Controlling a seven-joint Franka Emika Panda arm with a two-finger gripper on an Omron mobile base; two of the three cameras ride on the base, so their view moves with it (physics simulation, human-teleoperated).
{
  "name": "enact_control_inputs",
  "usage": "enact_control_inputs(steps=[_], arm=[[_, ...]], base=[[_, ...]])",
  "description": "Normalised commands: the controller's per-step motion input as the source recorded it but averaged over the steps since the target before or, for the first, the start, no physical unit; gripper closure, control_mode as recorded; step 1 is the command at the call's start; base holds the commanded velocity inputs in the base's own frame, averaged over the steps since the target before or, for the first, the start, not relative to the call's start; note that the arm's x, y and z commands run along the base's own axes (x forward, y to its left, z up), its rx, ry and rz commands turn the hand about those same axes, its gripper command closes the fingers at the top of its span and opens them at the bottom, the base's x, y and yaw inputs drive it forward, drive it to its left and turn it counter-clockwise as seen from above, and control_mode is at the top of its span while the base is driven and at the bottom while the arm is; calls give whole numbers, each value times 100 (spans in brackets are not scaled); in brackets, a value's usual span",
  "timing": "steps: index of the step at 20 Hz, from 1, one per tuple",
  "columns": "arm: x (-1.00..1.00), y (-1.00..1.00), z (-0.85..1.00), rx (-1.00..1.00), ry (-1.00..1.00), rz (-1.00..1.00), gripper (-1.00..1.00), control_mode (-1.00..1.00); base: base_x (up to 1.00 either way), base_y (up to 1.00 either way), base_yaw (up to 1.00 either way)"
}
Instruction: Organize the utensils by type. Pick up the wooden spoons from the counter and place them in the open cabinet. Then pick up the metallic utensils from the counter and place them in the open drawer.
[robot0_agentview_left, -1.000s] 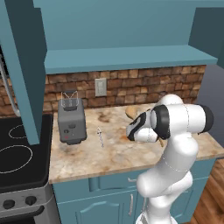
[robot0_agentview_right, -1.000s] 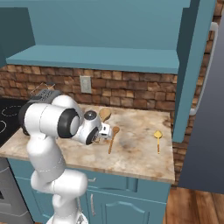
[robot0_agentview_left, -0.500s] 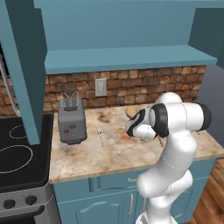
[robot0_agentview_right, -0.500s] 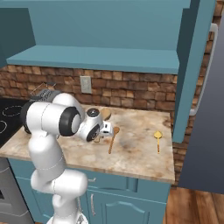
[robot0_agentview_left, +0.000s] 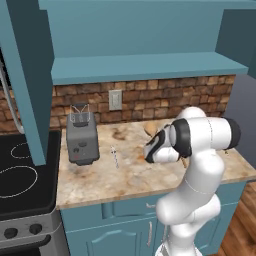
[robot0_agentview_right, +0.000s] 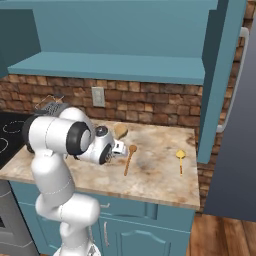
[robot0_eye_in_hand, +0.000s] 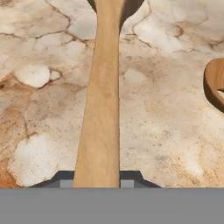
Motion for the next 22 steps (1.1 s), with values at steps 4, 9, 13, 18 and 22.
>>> enact_control_inputs(steps=[4,9,13,18,22], arm=[[0,2,15,7,-31,-30,100,-100],[-11,-11,92,16,-13,-18,100,-100],[-31,-10,100,11,10,0,100,-100],[-16,-12,100,7,25,6,100,-100],[-6,-16,100,4,30,8,100,-100]], base=[[0,0,0],[0,0,0],[0,0,0],[0,0,0],[0,0,0]])
